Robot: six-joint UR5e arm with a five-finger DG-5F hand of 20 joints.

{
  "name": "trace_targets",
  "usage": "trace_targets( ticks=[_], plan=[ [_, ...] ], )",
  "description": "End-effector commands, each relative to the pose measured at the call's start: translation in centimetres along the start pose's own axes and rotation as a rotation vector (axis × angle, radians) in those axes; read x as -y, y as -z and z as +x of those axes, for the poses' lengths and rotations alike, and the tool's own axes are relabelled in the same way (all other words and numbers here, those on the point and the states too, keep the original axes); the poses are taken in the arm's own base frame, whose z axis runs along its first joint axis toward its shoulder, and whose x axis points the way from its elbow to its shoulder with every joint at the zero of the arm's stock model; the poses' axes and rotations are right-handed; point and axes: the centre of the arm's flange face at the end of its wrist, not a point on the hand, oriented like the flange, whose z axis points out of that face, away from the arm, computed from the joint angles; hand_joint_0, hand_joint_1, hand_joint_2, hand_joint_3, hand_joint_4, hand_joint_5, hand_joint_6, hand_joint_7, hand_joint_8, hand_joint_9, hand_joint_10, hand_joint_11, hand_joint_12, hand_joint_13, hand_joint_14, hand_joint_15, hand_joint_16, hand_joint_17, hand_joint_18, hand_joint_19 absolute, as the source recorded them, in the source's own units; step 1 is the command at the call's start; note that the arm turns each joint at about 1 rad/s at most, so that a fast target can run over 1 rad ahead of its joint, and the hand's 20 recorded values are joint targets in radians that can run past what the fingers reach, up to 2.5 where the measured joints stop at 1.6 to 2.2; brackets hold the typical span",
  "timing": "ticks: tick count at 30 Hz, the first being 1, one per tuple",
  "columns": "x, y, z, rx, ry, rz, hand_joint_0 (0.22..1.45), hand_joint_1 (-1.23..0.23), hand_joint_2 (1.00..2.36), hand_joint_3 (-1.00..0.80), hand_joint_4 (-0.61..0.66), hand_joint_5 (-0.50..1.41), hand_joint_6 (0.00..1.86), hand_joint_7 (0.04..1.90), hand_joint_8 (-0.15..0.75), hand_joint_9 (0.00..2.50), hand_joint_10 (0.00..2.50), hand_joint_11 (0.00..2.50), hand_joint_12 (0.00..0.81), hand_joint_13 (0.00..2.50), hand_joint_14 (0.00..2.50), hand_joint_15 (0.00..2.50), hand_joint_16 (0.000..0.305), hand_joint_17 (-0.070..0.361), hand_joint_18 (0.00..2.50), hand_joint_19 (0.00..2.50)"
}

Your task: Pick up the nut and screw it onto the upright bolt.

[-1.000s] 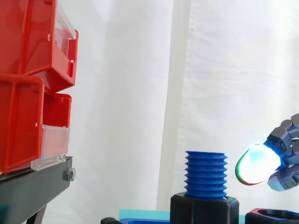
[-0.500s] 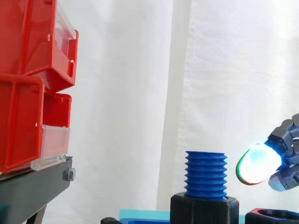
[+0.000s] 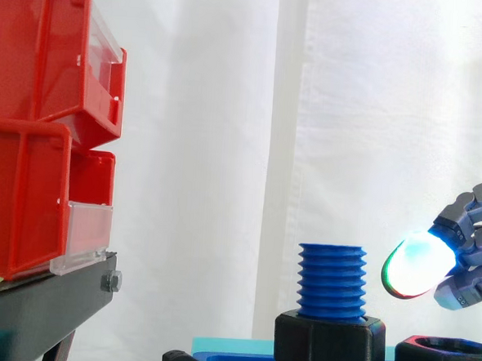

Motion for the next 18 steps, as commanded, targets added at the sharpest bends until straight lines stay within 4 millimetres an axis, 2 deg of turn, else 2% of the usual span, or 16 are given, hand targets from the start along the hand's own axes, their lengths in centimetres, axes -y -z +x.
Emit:
trace_targets(
  ticks=[1, 6, 18],
  plan=[
    [0.1, 0.0, 0.2, -0.002, 0.003, 0.001, 0.40, -0.82, 1.00, -0.50, 0.22, -0.26, 0.50, 0.69, 0.314, 0.25, 0.00, 0.00, 0.435, 0.30, 0.00, 0.00, 0.058, 0.130, 0.16, 0.00],
    [1.6, 0.1, 2.8, -0.027, 0.009, 0.011, 0.40, -0.82, 1.00, -0.50, 0.22, -0.26, 0.50, 0.69, 0.314, 0.25, 0.00, 0.00, 0.435, 0.30, 0.00, 0.00, 0.058, 0.131, 0.16, 0.00],
    [1.5, -0.1, 2.7, -0.017, -0.018, 0.007, 0.40, -0.81, 1.00, -0.50, 0.22, -0.26, 0.50, 0.69, 0.312, 0.25, 0.00, 0.00, 0.434, 0.30, 0.00, 0.00, 0.058, 0.130, 0.17, 0.00]
  ],
)
